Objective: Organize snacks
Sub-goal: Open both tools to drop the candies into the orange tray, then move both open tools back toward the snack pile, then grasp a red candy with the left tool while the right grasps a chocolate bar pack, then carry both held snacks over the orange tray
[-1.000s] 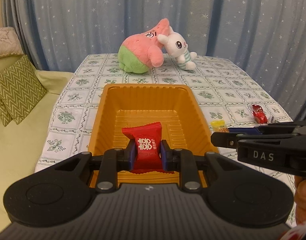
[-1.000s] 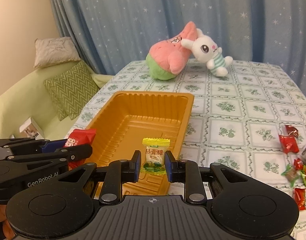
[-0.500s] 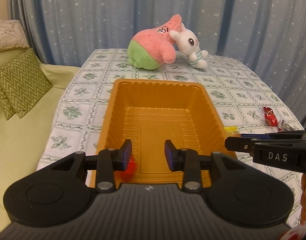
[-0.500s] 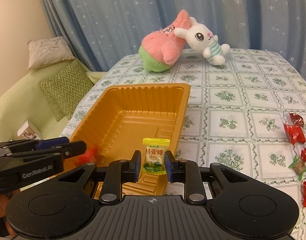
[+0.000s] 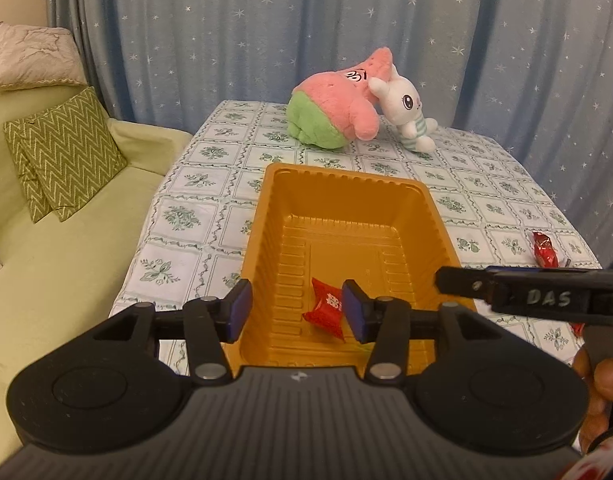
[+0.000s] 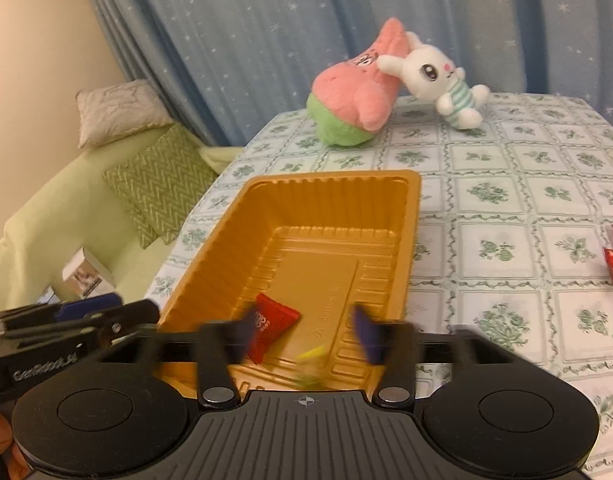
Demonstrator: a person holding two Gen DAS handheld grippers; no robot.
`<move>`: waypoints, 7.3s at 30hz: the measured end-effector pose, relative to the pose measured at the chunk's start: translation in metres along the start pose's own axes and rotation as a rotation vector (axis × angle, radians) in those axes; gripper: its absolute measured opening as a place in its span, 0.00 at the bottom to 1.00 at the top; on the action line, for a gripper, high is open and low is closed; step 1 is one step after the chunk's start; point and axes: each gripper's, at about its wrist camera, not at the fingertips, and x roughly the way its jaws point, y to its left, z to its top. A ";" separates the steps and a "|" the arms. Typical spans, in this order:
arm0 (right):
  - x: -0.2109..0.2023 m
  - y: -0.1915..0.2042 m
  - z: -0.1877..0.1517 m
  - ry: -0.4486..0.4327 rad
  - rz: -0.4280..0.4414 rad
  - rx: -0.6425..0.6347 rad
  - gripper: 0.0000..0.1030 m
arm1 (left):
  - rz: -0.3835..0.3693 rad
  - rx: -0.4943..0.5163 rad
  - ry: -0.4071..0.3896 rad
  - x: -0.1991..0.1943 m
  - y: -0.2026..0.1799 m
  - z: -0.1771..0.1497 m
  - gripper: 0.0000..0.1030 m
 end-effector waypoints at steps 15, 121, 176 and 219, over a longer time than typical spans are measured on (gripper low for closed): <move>-0.108 -0.041 -0.042 -0.090 -0.144 0.076 0.64 | -0.038 -0.005 -0.017 -0.054 -0.049 -0.027 0.56; -0.067 -0.267 -0.048 0.056 -0.322 -0.217 0.35 | -0.264 0.253 0.092 0.093 -0.290 -0.077 0.19; -0.155 -0.032 -0.082 -0.065 -0.167 -0.085 0.28 | -0.128 0.093 -0.029 -0.080 -0.130 -0.074 0.19; -0.001 0.012 0.000 0.027 -0.081 -0.057 0.28 | -0.062 0.094 0.043 0.033 -0.008 0.012 0.19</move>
